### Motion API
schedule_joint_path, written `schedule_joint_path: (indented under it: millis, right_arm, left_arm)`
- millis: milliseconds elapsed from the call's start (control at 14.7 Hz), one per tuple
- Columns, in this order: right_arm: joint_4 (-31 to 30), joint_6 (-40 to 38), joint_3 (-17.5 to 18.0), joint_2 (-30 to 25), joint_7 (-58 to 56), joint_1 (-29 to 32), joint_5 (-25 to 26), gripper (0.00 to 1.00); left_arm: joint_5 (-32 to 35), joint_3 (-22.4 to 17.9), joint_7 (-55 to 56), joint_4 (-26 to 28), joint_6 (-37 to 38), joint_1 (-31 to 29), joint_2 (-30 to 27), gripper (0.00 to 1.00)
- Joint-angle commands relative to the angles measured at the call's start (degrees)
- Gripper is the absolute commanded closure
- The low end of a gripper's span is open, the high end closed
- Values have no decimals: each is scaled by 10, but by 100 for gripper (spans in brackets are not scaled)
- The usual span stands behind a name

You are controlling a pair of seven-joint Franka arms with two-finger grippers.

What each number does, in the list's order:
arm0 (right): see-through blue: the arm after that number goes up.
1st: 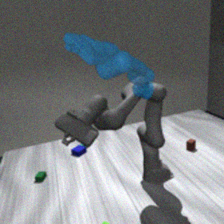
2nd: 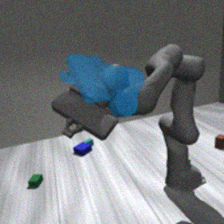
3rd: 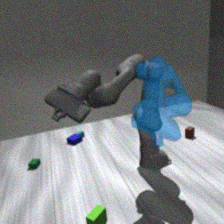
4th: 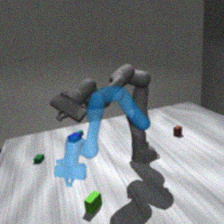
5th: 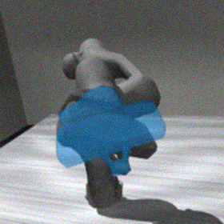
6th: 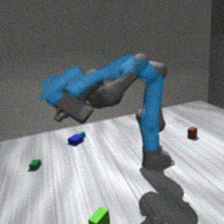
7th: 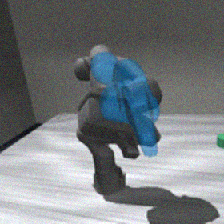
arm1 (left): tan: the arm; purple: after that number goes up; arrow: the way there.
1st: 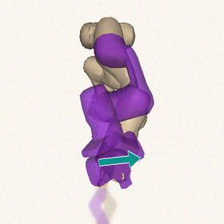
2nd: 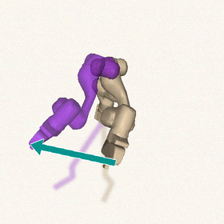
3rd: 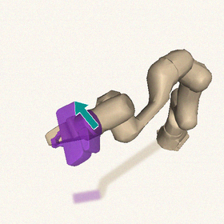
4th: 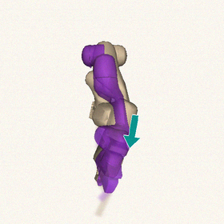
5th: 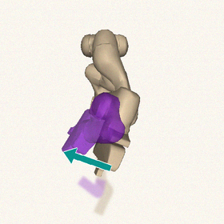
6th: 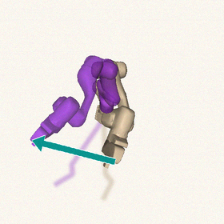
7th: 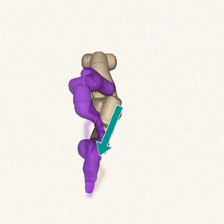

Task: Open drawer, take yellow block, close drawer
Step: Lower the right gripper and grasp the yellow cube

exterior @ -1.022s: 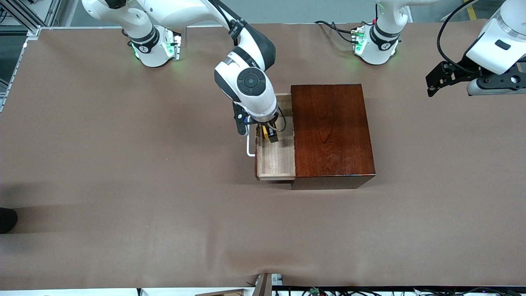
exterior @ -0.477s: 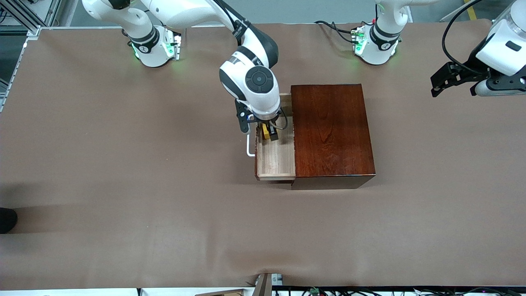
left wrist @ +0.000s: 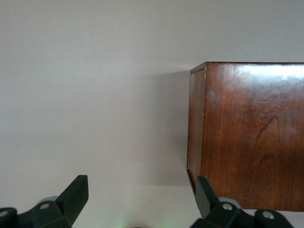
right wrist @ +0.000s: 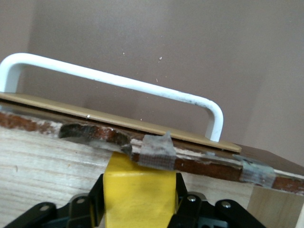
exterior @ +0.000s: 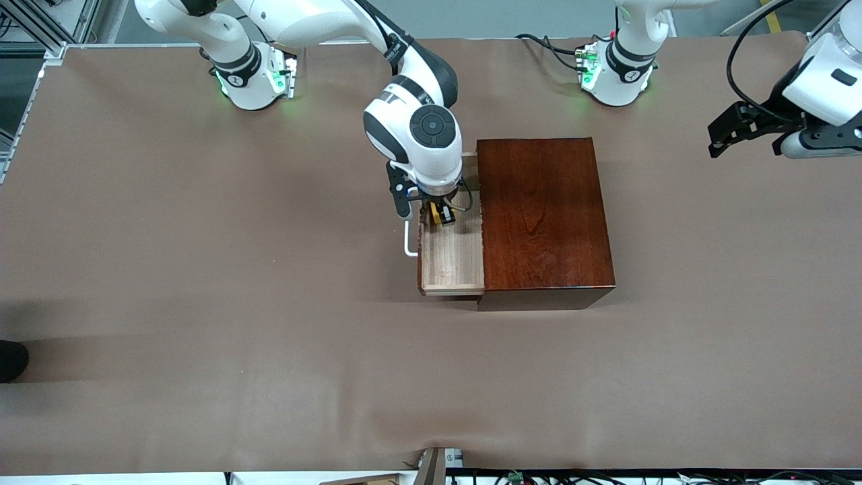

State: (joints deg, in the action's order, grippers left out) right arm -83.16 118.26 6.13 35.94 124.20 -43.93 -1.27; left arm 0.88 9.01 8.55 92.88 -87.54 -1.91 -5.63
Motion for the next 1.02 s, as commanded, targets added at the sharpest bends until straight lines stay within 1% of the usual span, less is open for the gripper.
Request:
schedule_joint_path:
  millis: [0, 204, 409, 613, 681, 817, 886, 954]
  right_arm:
    - [12, -3, -6, -1, 11, -9, 14, 100]
    - [48, -5, -6, -2, 10, 0, 7, 100]
    - [85, -46, -6, -3, 9, 19, 5, 100]
    - [96, -57, -4, -6, 2, 29, 5, 100]
    - [103, -65, -5, -8, -2, 31, 6, 100]
    - [118, -102, -2, -17, -46, 48, 5, 100]
    - [118, -117, -4, -23, -67, 51, 5, 100]
    - [118, -119, -6, -27, -88, 53, 7, 100]
  left_arm:
    - [-7, 4, -2, 0, 6, -11, -2, 0]
    - [-4, 4, -3, 1, 5, -12, -2, 0]
    - [-4, 5, 2, -1, 5, -11, -3, 0]
    - [-9, 14, 17, -2, 6, -6, -3, 0]
    - [-11, 24, 32, -2, 5, -4, -3, 0]
    - [-11, 65, 91, -5, 1, -3, 2, 0]
    - [-9, 85, 122, -12, 1, -2, 16, 0]
    - [-10, 117, 155, -21, 2, -2, 30, 0]
